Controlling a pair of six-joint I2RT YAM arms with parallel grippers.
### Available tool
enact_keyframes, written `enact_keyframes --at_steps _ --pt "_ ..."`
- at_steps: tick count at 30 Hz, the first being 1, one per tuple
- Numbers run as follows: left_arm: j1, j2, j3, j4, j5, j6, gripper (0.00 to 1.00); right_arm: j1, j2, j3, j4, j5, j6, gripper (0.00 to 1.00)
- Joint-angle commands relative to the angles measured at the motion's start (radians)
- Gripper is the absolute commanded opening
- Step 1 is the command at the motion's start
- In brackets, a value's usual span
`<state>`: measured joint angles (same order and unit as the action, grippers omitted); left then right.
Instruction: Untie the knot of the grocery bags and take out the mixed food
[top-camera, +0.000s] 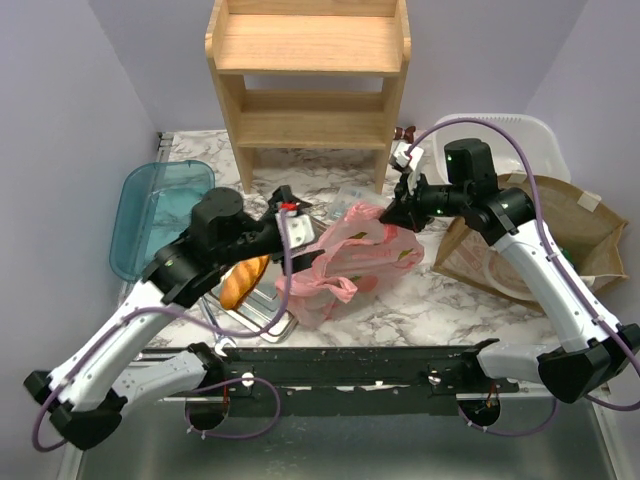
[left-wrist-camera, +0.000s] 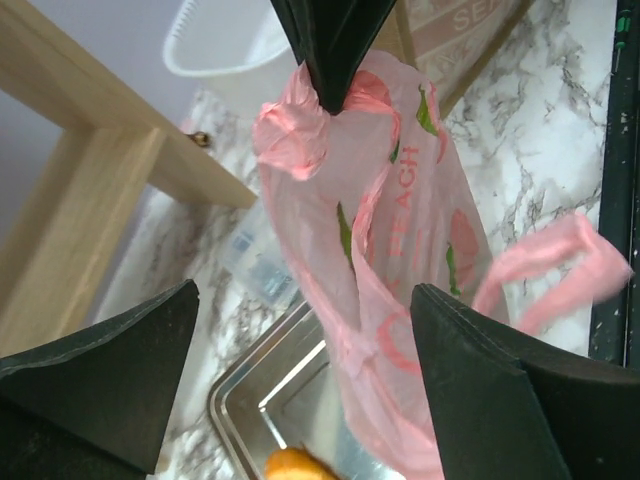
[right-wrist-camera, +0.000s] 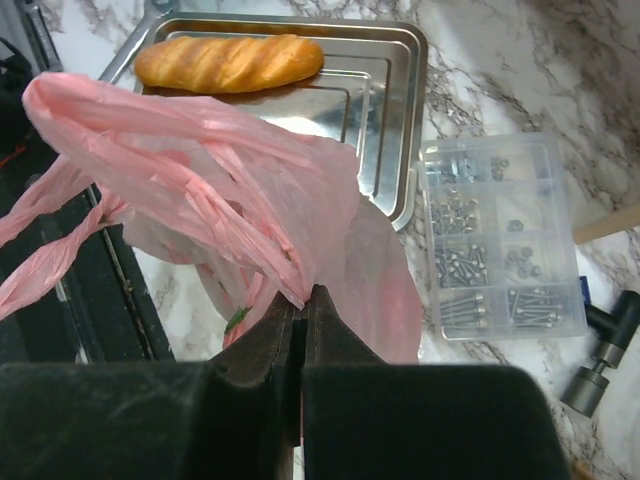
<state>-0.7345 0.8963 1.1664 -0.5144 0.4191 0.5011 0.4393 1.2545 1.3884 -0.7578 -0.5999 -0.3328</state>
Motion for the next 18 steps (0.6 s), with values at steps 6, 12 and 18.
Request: enact_keyframes --at_steps 6,12,18 --pt "-0.007 0.383 0.084 0.326 0.111 -0.213 0.94 0.001 -0.028 0.007 -0.080 -0.099 -0.020 0.01" --pt "-0.008 0.546 0.201 0.361 0.157 -0.350 0.43 0.001 -0.061 -0.011 -0.131 -0.033 -0.026 0.01" --pt "0.132 0.563 0.218 0.383 0.155 -0.474 0.00 -0.004 -0.128 -0.042 -0.202 0.169 -0.030 0.01"
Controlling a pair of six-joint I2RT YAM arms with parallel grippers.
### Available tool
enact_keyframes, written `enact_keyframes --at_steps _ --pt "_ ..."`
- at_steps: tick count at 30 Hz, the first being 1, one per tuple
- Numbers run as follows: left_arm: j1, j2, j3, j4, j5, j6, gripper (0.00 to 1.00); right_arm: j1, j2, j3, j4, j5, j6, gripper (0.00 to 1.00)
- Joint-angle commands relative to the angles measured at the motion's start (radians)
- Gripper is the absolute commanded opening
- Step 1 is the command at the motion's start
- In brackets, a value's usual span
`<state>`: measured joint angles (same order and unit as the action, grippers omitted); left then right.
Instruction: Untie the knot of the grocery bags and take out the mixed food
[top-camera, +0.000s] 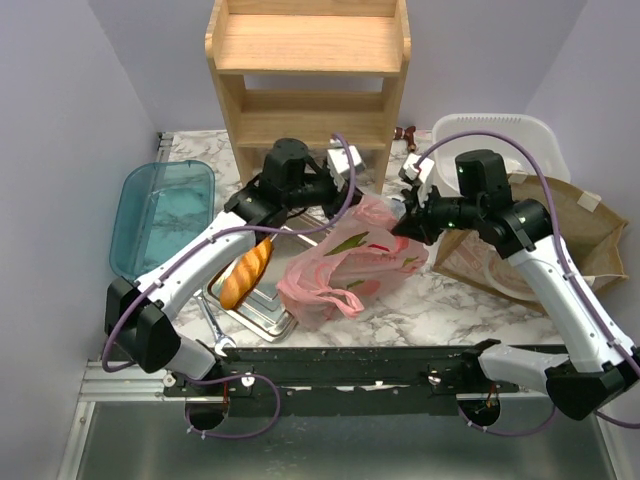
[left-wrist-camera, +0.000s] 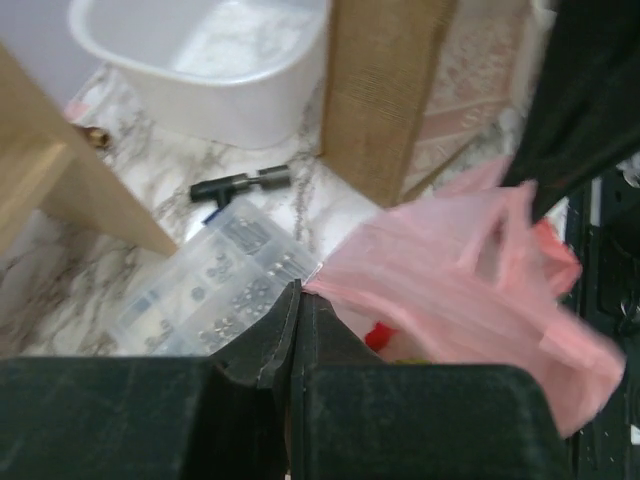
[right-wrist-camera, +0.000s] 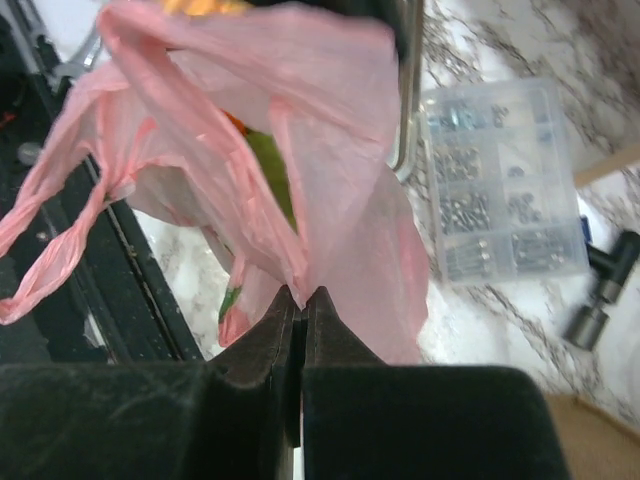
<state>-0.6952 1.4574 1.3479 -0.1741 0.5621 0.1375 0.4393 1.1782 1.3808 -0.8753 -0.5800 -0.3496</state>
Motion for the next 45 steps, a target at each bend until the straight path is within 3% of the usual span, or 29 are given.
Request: enact_keyframes --at_steps 1,5,10,15,16,17,18,22,23,28,31,35,38,40,41,42,43,45 --pt "0.109 0.004 0.036 0.034 -0.024 -0.105 0.00 -0.007 -0.066 -0.044 -0.097 0.165 -0.018 0.01" --pt "0.151 0.039 0.086 -0.061 -0.110 -0.093 0.00 -0.012 -0.104 -0.069 -0.094 0.251 -0.019 0.01" --pt "0.179 -0.025 0.067 -0.145 -0.090 -0.041 0.00 -0.019 -0.064 -0.053 -0.025 0.344 0.014 0.01" --pt "0.291 -0.068 0.084 -0.316 -0.074 0.043 0.00 -0.072 -0.027 -0.037 0.003 0.358 -0.004 0.01" --pt "0.296 -0.085 0.097 -0.377 -0.011 0.112 0.12 -0.078 -0.019 -0.029 -0.004 0.351 -0.006 0.01" --pt "0.296 -0.102 0.118 -0.474 0.077 0.209 0.42 -0.079 -0.007 -0.020 -0.015 0.338 -0.009 0.01" --pt "0.296 -0.128 0.137 -0.590 0.146 0.326 0.58 -0.079 0.004 -0.007 -0.028 0.322 -0.011 0.01" --pt "0.280 -0.229 0.159 -0.945 0.350 0.681 0.88 -0.079 0.027 0.012 -0.038 0.237 -0.002 0.02" --pt "0.252 -0.253 0.146 -0.974 0.335 0.711 0.92 -0.079 0.031 0.014 -0.036 0.223 -0.002 0.03" --pt "0.047 -0.285 0.087 -0.991 0.202 0.696 0.93 -0.079 0.051 0.028 -0.045 0.208 -0.003 0.05" --pt "-0.078 -0.263 0.049 -0.891 0.070 0.607 0.93 -0.079 0.053 0.043 -0.043 0.208 -0.002 0.07" --pt "-0.170 -0.224 0.003 -0.834 -0.055 0.600 0.91 -0.079 0.056 0.061 -0.047 0.227 0.000 0.09" --pt "-0.225 -0.211 -0.066 -0.808 -0.122 0.576 0.78 -0.079 0.055 0.069 -0.048 0.232 0.001 0.13" --pt "-0.237 -0.248 -0.103 -0.780 -0.175 0.559 0.50 -0.079 0.051 0.078 -0.051 0.223 0.004 0.17" --pt "-0.236 -0.214 -0.101 -0.767 -0.197 0.534 0.32 -0.079 0.048 0.081 -0.051 0.220 0.004 0.21" --pt "-0.228 -0.227 -0.087 -0.756 -0.201 0.517 0.17 -0.079 0.041 0.086 -0.053 0.217 0.003 0.27" --pt "-0.211 -0.251 -0.067 -0.745 -0.176 0.496 0.05 -0.079 0.032 0.089 -0.055 0.208 0.002 0.40" --pt "-0.161 -0.313 -0.031 -0.717 -0.034 0.465 0.00 -0.079 0.012 0.102 -0.051 0.176 0.007 0.72"
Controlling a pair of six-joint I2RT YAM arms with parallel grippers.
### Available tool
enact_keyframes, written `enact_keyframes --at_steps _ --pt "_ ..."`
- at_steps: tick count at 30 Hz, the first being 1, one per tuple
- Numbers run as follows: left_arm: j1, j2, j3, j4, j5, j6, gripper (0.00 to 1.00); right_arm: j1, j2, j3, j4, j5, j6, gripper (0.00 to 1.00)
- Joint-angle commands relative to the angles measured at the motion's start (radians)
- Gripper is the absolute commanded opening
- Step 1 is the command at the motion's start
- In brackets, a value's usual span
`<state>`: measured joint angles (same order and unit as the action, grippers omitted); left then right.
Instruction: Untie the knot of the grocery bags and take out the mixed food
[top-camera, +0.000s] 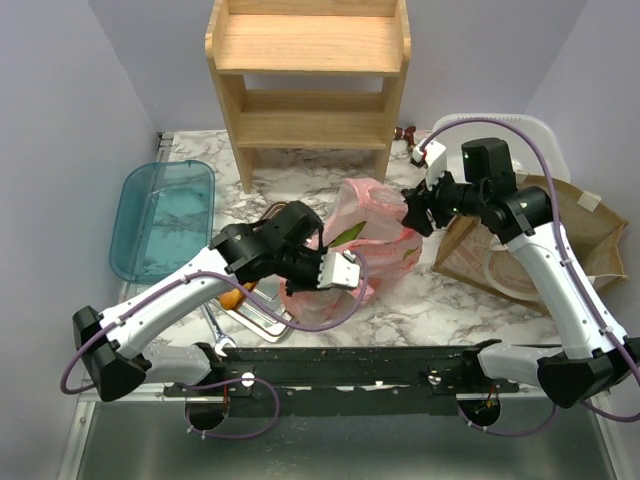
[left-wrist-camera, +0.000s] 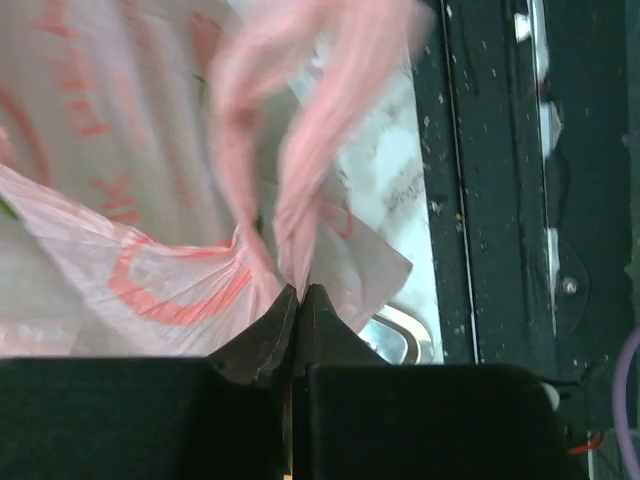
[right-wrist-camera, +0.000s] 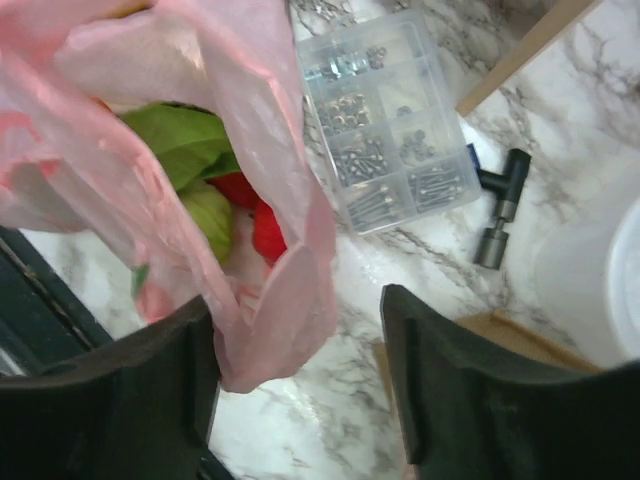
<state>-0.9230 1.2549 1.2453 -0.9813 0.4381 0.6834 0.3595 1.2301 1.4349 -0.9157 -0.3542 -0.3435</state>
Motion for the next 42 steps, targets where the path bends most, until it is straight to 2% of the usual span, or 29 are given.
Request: enact_keyframes --at_steps 1,3,5,11,18,24,30,31,32,34,36,37,42 --pt "0.092 -0.137 0.083 0.108 0.168 -0.098 0.00 0.001 -0.049 0.057 -0.007 -0.072 0.004 0.79" --pt "0.138 -0.184 0.094 0.168 0.286 -0.160 0.00 0.001 -0.062 0.078 -0.008 -0.142 -0.012 0.88" --pt "0.150 -0.203 0.113 0.199 0.336 -0.189 0.00 0.002 -0.074 0.092 -0.014 -0.226 -0.037 0.92" --pt "0.249 -0.219 0.136 0.330 0.453 -0.357 0.00 0.003 -0.101 0.099 0.029 -0.367 -0.102 0.93" --pt "0.277 -0.222 0.119 0.372 0.474 -0.343 0.00 0.034 -0.079 0.124 -0.017 -0.566 -0.105 0.93" --pt "0.280 -0.222 0.097 0.398 0.493 -0.329 0.00 0.241 -0.057 0.016 0.120 -0.445 -0.030 0.95" --pt "0.281 -0.216 0.105 0.382 0.471 -0.305 0.00 0.296 -0.020 -0.084 0.241 -0.419 -0.024 0.93" --pt "0.282 -0.220 0.100 0.386 0.454 -0.301 0.00 0.306 -0.018 -0.100 0.251 -0.416 -0.020 0.89" --pt "0.286 -0.224 0.094 0.397 0.437 -0.302 0.00 0.317 -0.019 -0.122 0.258 -0.412 -0.017 0.77" --pt "0.297 -0.237 0.078 0.411 0.401 -0.300 0.00 0.325 -0.042 -0.171 0.268 -0.395 -0.014 0.45" --pt "0.314 -0.248 0.068 0.398 0.371 -0.283 0.00 0.325 -0.075 -0.207 0.260 -0.323 0.006 0.03" --pt "0.323 -0.255 0.064 0.378 0.349 -0.262 0.00 0.325 -0.090 -0.215 0.250 -0.254 0.024 0.01" --pt "0.411 -0.314 -0.022 0.351 0.191 -0.112 0.00 0.323 -0.187 -0.222 0.179 0.069 0.058 0.01"
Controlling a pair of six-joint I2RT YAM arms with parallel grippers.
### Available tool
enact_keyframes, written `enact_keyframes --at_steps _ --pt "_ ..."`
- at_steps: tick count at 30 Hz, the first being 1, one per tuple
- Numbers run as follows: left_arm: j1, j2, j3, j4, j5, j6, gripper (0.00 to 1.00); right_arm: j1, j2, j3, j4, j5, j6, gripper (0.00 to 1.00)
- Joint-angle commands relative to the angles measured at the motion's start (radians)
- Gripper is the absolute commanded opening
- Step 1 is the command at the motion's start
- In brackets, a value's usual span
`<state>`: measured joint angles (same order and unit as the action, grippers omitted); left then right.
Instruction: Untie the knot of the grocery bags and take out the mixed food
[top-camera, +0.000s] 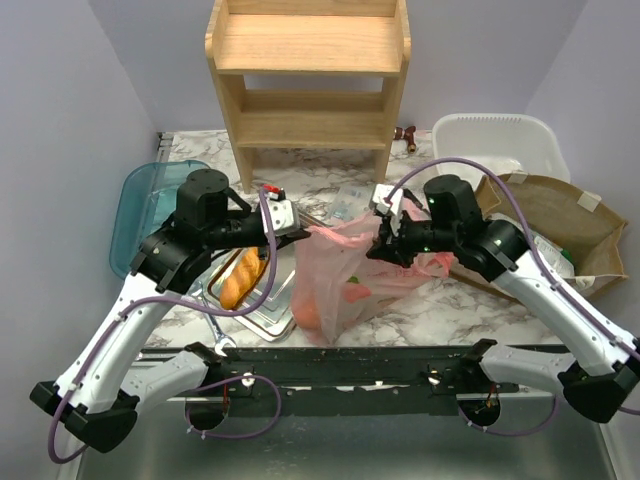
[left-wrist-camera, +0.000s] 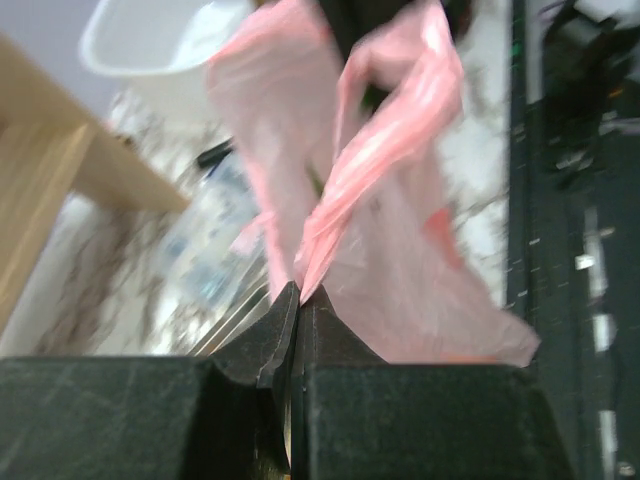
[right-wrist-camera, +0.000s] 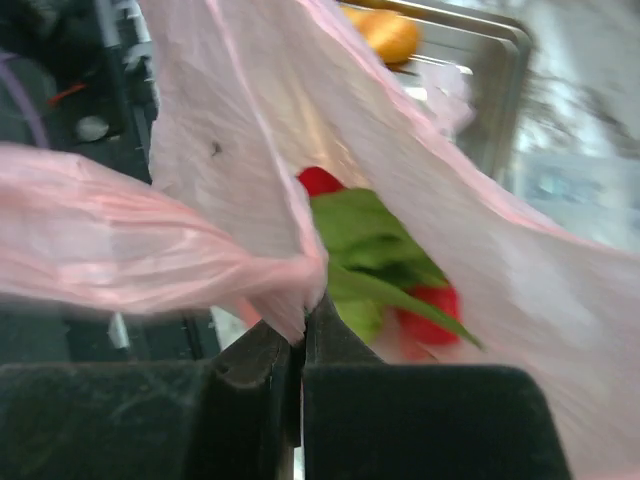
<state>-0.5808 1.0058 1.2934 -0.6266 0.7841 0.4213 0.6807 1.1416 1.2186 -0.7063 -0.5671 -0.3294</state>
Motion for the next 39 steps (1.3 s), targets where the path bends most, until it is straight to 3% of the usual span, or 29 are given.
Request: enact_keyframes --at_steps 1,4,9,14,17,18,21,23,24,26,30,39 --pt "0.093 -0.077 -0.093 0.014 -0.184 0.179 0.01 0.002 -0.118 -0.004 -0.035 0.323 0.061 0.01" --pt "0.149 -0.105 -0.130 0.032 -0.220 0.244 0.05 0.002 -0.152 0.000 -0.044 0.397 0.099 0.01" --pt "0.159 -0.137 -0.135 -0.216 -0.052 0.549 0.08 0.001 -0.188 -0.020 -0.002 0.442 0.119 0.01" --pt "0.090 -0.178 -0.232 -0.340 -0.072 0.843 0.00 0.002 -0.171 -0.005 -0.121 0.039 0.026 0.00" --pt "-0.030 -0.204 -0.295 -0.374 -0.121 0.909 0.00 0.004 -0.134 -0.034 -0.246 -0.084 -0.048 0.01" --pt "-0.070 -0.217 -0.317 -0.378 -0.136 0.924 0.00 0.004 -0.127 -0.047 -0.278 -0.097 -0.091 0.06" --pt "-0.213 -0.260 -0.412 -0.358 -0.204 0.962 0.00 0.005 -0.088 -0.012 -0.420 -0.081 -0.221 0.53" --pt "-0.296 -0.288 -0.474 -0.316 -0.250 0.966 0.00 0.004 -0.047 0.086 -0.460 -0.046 -0.189 0.68" --pt "-0.398 -0.316 -0.554 -0.264 -0.314 0.986 0.00 0.005 0.011 0.297 -0.502 -0.064 -0.154 0.82" --pt "-0.447 -0.325 -0.589 -0.232 -0.350 0.993 0.00 0.005 0.047 0.455 -0.507 -0.067 -0.128 0.99" --pt "-0.509 -0.313 -0.618 -0.195 -0.398 1.019 0.00 0.003 0.101 0.583 -0.418 0.091 -0.023 1.00" --pt "-0.537 -0.314 -0.591 -0.168 -0.448 1.032 0.00 0.005 0.103 0.286 -0.197 0.460 -0.169 1.00"
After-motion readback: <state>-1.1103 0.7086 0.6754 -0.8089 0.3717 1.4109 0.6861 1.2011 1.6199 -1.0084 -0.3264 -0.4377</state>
